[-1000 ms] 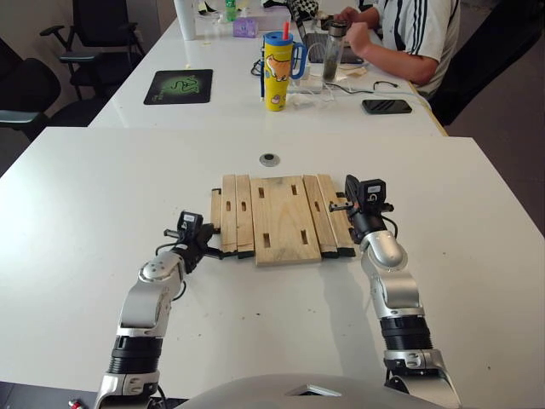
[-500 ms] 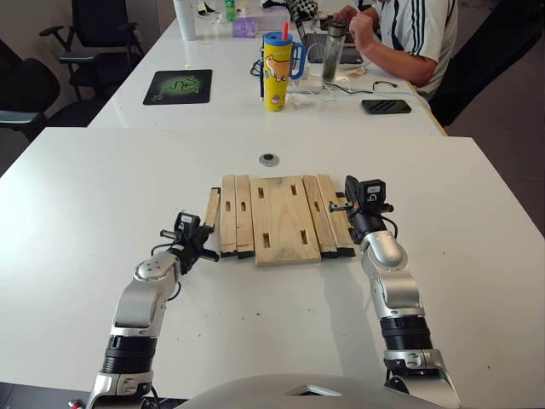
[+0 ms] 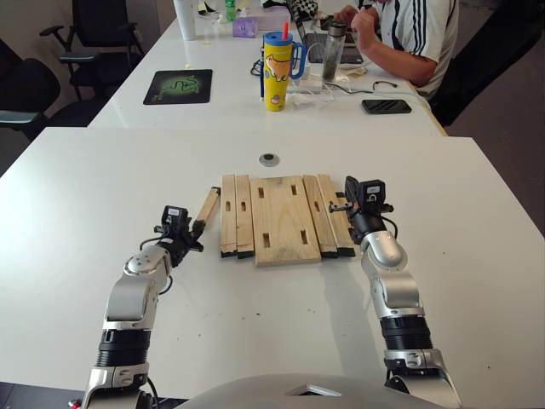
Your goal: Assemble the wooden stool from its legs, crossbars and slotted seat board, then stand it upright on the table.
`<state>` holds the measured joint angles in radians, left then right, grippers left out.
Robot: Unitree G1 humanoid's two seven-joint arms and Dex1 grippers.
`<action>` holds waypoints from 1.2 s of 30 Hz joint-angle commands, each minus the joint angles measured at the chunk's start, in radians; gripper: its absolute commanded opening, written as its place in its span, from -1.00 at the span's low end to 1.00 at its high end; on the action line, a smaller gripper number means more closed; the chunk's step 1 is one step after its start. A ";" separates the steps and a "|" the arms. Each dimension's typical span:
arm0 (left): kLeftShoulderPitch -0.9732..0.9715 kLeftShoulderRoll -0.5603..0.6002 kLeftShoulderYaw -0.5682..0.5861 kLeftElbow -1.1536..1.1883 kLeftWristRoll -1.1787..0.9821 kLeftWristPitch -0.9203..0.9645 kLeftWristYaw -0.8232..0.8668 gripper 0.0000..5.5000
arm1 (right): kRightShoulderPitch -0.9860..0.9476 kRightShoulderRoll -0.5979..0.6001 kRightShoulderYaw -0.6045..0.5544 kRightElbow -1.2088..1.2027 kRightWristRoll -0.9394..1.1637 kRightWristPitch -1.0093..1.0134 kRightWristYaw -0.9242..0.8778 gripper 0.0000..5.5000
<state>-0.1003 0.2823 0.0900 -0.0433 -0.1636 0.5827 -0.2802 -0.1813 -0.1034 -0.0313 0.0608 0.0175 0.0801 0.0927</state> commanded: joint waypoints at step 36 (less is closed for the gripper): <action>-0.057 -0.002 -0.003 0.140 0.003 -0.116 -0.031 -0.52 | -0.051 -0.004 -0.001 -0.003 0.052 0.046 0.073 -0.92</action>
<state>-0.1585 0.2847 0.0631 0.1055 -0.1637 0.5070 -0.3307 -0.2004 -0.1043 -0.0309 0.0841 0.0217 0.0833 0.1301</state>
